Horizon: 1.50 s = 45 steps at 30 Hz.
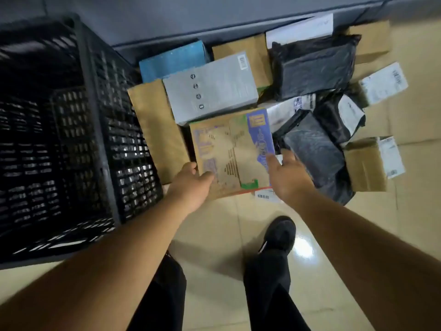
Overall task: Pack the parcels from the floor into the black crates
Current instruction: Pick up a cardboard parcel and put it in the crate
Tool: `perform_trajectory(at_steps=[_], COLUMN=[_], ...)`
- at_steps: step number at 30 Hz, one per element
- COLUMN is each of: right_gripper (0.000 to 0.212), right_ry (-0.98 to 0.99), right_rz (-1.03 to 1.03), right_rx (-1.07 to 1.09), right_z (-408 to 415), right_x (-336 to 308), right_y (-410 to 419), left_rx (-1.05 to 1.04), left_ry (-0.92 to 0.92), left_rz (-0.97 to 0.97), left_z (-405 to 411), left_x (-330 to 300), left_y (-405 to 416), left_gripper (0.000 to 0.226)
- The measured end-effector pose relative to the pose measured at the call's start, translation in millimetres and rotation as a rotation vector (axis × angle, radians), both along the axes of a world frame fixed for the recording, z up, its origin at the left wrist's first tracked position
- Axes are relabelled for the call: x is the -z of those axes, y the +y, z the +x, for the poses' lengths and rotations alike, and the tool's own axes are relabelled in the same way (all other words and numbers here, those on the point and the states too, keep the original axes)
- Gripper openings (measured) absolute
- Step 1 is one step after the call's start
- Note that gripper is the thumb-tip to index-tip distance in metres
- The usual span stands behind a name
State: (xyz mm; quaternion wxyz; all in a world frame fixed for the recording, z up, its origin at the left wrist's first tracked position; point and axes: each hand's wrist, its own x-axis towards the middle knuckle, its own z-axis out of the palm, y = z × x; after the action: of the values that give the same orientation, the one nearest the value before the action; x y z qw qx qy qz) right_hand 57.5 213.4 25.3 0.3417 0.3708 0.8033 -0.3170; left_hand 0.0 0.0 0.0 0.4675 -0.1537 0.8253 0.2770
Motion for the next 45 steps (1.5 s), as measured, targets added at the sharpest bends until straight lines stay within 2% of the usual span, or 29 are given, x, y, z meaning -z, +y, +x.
perform_trajectory(at_steps=[3, 6, 9, 12, 15, 19, 22, 26, 28, 33, 38, 45], right_gripper=[0.053, 0.049, 0.044, 0.052, 0.063, 0.069, 0.06, 0.064, 0.06, 0.058, 0.041, 0.051], right_ry=[0.008, -0.013, 0.013, -0.018, -0.068, -0.068, -0.034, 0.031, 0.08, 0.231, 0.32, 0.35], right_rz=[-0.026, -0.136, -0.256, -0.363, -0.402, -0.389, -0.379, -0.363, -0.349, -0.438, -0.505, -0.66], right_rx=[0.16, 0.302, 0.512, 0.725, 0.83, 0.898, 0.952, 0.968, 0.96, 1.034, 1.058, 0.929], right_z=[-11, -19, -23, -20, -6, 17, 25, 25, 20, 3, -4, -8], right_x=[26, 41, 50, 49, 39, 11, -20, -77, -111, -201, -287, -380], right_y=[8, 14, 17, 17, 15, 14, 11, 0, -10, -49, -93, -148], left_rx=[-0.183, -0.333, -0.457, -0.513, -0.581, -0.675, -0.675, -0.634, -0.629, -0.693, -0.706, -0.638], left_ry=[-0.005, -0.008, -0.005, -0.074, -0.145, -0.207, -0.226, -0.192, -0.171, -0.095, -0.097, -0.102], left_rz=[0.042, 0.044, 0.045, 0.064, 0.102, 0.174, 0.201, 0.261, 0.294, 0.441, 0.489, 0.548], left_z=[-6, -11, -12, -8, 6, 23, 21, 5, -5, -31, -53, -61], left_x=[23, 39, 46, 34, 12, -20, -50, -108, -139, -219, -302, -394], left_y=[12, 22, 26, 27, 25, 19, 12, -6, -19, -63, -126, -219], left_gripper=[0.009, 0.004, 0.03, 0.051, 0.049, 0.027, 0.029, 0.034, 0.037, 0.043, 0.04, 0.042])
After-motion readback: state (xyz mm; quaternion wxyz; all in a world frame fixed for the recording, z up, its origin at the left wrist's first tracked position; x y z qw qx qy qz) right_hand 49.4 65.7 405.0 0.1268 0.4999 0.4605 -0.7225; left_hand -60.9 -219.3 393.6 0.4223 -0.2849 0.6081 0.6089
